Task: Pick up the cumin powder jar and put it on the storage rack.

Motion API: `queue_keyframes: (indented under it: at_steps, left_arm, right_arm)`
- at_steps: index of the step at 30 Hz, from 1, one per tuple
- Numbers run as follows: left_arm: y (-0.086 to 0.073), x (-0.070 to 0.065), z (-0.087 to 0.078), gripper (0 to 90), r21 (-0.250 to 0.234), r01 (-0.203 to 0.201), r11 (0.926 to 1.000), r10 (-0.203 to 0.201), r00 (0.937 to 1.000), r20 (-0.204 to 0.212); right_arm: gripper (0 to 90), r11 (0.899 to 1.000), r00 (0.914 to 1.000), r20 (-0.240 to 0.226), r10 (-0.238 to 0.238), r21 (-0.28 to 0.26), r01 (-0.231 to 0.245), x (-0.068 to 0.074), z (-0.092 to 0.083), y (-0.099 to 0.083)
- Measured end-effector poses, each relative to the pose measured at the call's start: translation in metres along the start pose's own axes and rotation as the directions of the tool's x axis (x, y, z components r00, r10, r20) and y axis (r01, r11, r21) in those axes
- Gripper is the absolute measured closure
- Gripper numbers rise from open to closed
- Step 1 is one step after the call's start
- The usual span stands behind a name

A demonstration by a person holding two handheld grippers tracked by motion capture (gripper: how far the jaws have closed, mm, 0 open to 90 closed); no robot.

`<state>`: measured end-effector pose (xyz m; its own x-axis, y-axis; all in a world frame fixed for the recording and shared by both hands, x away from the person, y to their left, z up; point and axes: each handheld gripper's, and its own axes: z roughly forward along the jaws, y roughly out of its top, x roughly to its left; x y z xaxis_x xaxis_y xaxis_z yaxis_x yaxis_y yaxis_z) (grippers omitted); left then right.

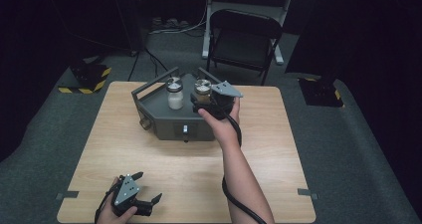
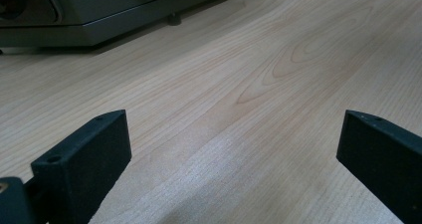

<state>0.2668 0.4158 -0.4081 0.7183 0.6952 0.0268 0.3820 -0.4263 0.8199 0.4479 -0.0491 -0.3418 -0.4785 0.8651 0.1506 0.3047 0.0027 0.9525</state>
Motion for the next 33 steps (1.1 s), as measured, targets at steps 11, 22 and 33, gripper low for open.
queue_keyframes:
  at_steps: [11,22,33]
  left_arm:
    - [0.001,0.0,0.0,0.9,0.004,-0.002,1.0,0.002,1.0,0.0]
    - [0.002,-0.002,0.001,0.9,0.011,-0.021,0.9997,0.021,0.9998,-0.005]
    - [0.002,-0.003,0.001,0.9,0.009,-0.017,0.9998,0.017,0.9998,-0.009]
  right_arm:
    - [0.7,1.0,0.9999,-0.015,-0.006,-0.002,0.006,0.001,-0.017,-0.005]
    - [0.7,1.0,0.9994,-0.029,-0.018,-0.007,0.018,0.001,-0.041,-0.01]
    - [0.7,0.999,0.9981,-0.051,-0.035,-0.039,0.033,0.006,-0.068,-0.021]
